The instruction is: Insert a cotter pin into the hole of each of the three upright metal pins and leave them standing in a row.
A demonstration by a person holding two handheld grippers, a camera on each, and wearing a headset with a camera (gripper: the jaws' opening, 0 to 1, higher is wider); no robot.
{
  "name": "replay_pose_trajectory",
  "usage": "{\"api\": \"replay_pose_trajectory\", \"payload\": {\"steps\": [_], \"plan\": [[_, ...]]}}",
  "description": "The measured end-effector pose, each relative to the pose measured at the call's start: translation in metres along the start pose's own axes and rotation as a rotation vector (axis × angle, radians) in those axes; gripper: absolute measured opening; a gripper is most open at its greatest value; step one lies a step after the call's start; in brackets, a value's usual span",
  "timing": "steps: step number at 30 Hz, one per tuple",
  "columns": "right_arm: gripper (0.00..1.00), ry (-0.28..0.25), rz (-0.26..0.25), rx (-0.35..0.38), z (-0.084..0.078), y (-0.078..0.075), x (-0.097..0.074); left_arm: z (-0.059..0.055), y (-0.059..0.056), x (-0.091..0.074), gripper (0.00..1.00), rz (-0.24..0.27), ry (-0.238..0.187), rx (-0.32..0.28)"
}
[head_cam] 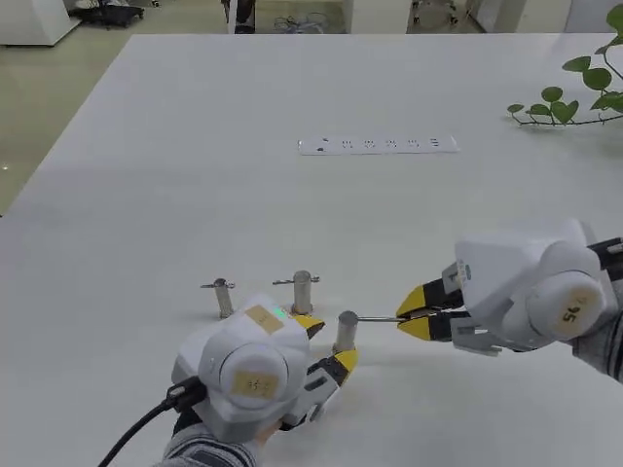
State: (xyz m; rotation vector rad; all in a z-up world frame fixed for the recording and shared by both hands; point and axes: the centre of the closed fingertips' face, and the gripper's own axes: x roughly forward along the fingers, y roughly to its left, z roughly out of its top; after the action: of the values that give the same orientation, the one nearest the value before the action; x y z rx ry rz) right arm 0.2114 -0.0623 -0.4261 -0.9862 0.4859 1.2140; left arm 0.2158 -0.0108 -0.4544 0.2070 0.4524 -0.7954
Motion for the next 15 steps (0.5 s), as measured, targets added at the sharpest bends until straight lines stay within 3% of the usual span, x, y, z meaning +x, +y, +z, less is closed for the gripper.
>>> {"api": "replay_pose_trajectory", "payload": {"steps": [15], "plan": [[0.00,-0.002,0.009,0.022,-0.011,0.001,0.013,-0.006,0.004,0.018,0.17,0.024,0.032,-0.062]]}}
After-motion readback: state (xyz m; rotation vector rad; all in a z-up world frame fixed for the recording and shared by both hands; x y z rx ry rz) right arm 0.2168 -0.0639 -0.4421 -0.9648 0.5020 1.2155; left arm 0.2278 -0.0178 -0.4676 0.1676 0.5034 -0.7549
